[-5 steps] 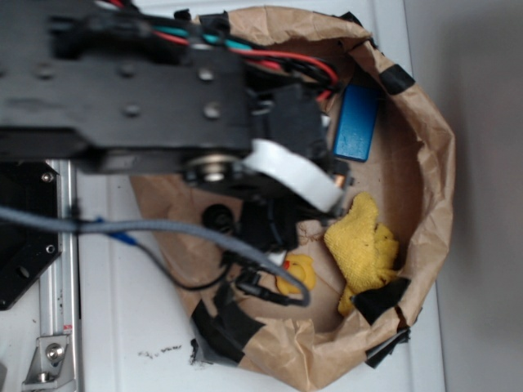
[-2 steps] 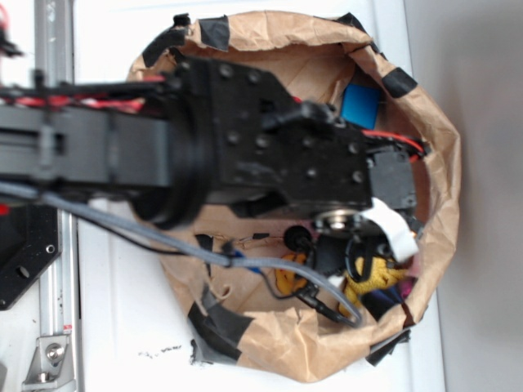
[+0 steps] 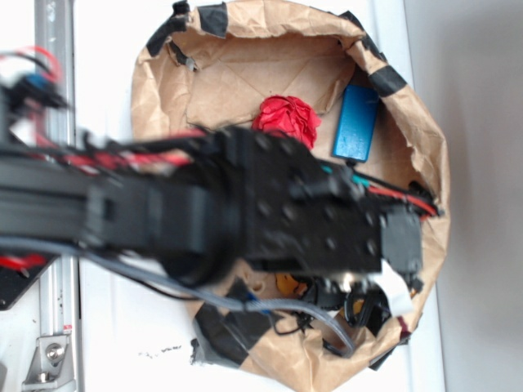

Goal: Grab the yellow cloth.

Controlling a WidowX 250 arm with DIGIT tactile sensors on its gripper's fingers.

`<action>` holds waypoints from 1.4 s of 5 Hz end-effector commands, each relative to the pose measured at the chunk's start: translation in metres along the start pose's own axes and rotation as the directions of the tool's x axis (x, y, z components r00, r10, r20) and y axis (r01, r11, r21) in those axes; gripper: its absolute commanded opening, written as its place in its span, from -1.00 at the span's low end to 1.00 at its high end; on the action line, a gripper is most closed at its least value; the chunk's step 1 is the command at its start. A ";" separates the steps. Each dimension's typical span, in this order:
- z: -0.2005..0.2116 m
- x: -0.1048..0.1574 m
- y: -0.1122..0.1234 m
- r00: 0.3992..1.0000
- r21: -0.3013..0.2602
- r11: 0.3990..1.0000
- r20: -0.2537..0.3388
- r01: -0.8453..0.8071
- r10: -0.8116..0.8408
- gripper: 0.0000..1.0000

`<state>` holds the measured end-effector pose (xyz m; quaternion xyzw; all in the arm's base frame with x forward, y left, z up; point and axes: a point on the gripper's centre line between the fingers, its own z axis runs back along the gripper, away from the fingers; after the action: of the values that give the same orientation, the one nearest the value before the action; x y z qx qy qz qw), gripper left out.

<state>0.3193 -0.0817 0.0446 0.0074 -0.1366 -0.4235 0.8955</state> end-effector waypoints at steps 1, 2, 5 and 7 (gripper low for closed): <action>-0.008 0.018 -0.016 0.999 0.004 0.999 -0.005 0.040 -0.040 0.68; -0.002 0.012 -0.011 1.000 0.026 1.000 -0.019 -0.003 0.004 -1.00; 0.047 -0.009 -0.014 0.901 0.094 0.901 -0.059 -0.424 0.430 -1.00; 0.096 -0.062 -0.004 0.762 0.089 0.766 -0.079 -0.637 0.643 -1.00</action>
<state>0.2513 -0.0203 0.1083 0.0080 -0.0705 -0.0921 0.9932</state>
